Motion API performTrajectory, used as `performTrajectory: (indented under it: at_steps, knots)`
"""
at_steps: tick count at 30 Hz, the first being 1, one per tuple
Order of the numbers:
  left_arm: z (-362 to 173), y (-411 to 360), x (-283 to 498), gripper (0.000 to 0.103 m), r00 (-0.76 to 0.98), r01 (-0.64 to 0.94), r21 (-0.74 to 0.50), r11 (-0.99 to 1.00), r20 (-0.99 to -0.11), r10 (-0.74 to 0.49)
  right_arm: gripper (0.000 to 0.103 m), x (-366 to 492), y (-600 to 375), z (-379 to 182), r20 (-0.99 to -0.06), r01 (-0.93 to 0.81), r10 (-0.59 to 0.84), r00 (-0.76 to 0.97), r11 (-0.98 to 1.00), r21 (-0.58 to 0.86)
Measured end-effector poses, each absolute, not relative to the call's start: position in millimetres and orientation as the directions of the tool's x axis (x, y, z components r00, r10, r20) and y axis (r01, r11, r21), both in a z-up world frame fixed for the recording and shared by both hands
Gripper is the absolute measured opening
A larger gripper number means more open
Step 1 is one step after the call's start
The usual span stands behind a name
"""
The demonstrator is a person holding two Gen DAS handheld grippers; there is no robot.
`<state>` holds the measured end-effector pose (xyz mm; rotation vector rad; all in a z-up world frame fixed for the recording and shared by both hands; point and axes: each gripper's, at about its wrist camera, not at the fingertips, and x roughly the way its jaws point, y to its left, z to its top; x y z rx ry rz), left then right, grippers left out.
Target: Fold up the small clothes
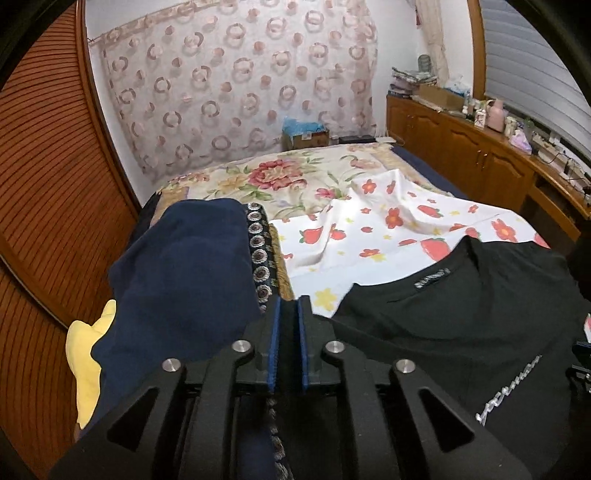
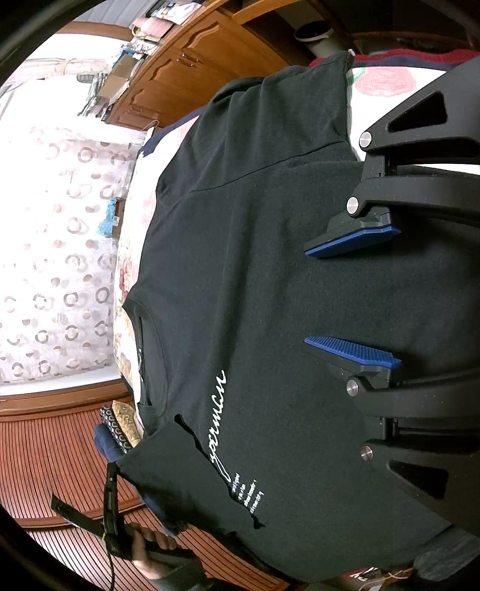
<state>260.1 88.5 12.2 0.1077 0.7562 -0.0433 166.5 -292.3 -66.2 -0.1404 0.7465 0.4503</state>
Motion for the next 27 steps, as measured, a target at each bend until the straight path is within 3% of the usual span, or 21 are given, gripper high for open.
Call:
performTrajectory:
  at_steps: [1, 2, 4, 6, 12, 27]
  knots:
    - [15, 86, 255, 0.027, 0.733, 0.087, 0.071, 0.994, -0.68, -0.016, 0.046, 167, -292, -66, -0.683, -0.443, 0.345, 0.644, 0.896, 0.035]
    - [18, 84, 247, 0.042, 0.744, 0.102, 0.056, 0.993, -0.667, -0.039, 0.046, 166, -293, -66, -0.683, -0.443, 0.345, 0.644, 0.896, 0.034]
    - [23, 78, 235, 0.055, 0.754, 0.135, 0.034, 0.99, -0.652, -0.08, 0.047, 166, -293, -66, -0.683, -0.443, 0.345, 0.644, 0.896, 0.034]
    - [25, 74, 221, 0.078, 0.758, 0.15, 0.016, 0.989, -0.644, -0.105, 0.047, 166, -293, -66, -0.683, -0.443, 0.344, 0.644, 0.896, 0.033]
    - [16, 50, 176, 0.08, 0.762, 0.203, -0.011, 0.979, -0.626, -0.165, 0.047, 167, -295, -66, -0.683, -0.442, 0.339, 0.648, 0.897, 0.026]
    - [-56, 8, 143, 0.08, 0.663, 0.262, -0.079, 0.962, -0.71, -0.239, 0.047, 168, -299, -66, -0.682, -0.442, 0.337, 0.649, 0.897, 0.023]
